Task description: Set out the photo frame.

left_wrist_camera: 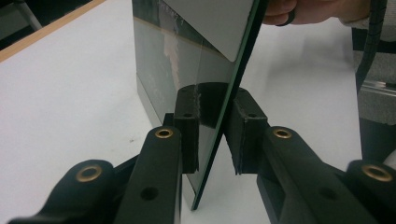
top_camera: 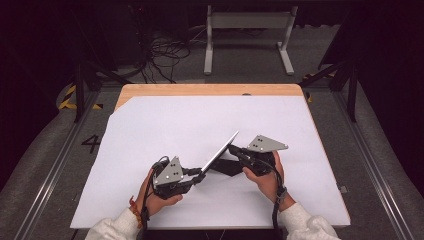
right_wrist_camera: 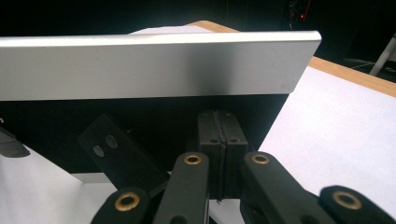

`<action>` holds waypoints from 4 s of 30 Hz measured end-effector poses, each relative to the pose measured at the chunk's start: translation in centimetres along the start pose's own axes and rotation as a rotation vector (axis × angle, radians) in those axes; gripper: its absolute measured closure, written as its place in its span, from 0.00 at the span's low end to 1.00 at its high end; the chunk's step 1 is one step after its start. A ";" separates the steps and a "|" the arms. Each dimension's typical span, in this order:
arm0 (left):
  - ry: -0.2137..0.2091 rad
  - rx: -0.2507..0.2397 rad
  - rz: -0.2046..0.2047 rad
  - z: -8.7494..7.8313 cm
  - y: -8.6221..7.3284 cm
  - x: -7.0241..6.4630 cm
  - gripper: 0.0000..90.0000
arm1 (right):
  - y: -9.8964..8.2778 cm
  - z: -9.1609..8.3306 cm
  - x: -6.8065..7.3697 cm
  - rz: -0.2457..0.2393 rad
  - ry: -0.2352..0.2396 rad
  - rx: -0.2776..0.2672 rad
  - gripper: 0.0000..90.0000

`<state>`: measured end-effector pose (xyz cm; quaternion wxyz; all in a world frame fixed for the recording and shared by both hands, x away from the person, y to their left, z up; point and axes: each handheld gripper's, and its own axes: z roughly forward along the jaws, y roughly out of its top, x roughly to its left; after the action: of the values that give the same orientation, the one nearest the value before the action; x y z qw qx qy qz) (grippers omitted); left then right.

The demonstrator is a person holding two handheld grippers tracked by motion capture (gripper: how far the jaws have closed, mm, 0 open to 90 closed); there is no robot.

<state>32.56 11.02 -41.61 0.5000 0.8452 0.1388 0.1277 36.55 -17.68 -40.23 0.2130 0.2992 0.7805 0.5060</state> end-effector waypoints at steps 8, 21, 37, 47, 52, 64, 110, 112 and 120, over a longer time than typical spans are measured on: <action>0.003 0.003 -0.003 0.1 0.1 -0.1 0.82 | 0.2 0.8 -0.1 -0.002 -0.004 -0.001 1.00; -0.020 0.049 0.024 -1.5 -0.6 -1.0 0.86 | 0.3 0.8 0.8 -0.032 0.015 -0.001 1.00; -0.015 0.114 0.041 -0.9 -1.7 0.0 0.82 | 0.1 0.8 0.7 -0.045 0.009 0.001 1.00; -0.019 0.111 0.027 0.3 -1.5 -0.2 0.88 | 0.3 1.2 0.7 -0.038 0.011 0.002 1.00; -0.031 0.104 0.030 0.7 -1.2 -0.7 0.87 | 0.4 1.4 1.0 -0.048 0.023 0.004 1.00; -0.039 0.101 0.042 1.4 -0.9 -1.2 0.85 | 0.6 1.5 1.4 -0.059 0.018 0.000 0.99; -0.036 0.054 0.062 2.6 0.6 -1.7 0.90 | 1.3 0.6 2.3 -0.085 0.056 0.014 1.00; -0.035 0.053 0.060 2.7 0.6 -1.8 0.90 | 1.3 0.6 2.4 -0.089 0.051 0.014 1.00; -0.032 0.055 0.065 1.7 0.5 -1.5 0.90 | 0.8 0.0 2.5 -0.106 0.049 0.038 0.96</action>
<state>31.77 8.88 -42.06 0.4743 0.8647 0.1066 0.1266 34.94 -15.71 -39.59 0.2145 0.2490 0.8097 0.4863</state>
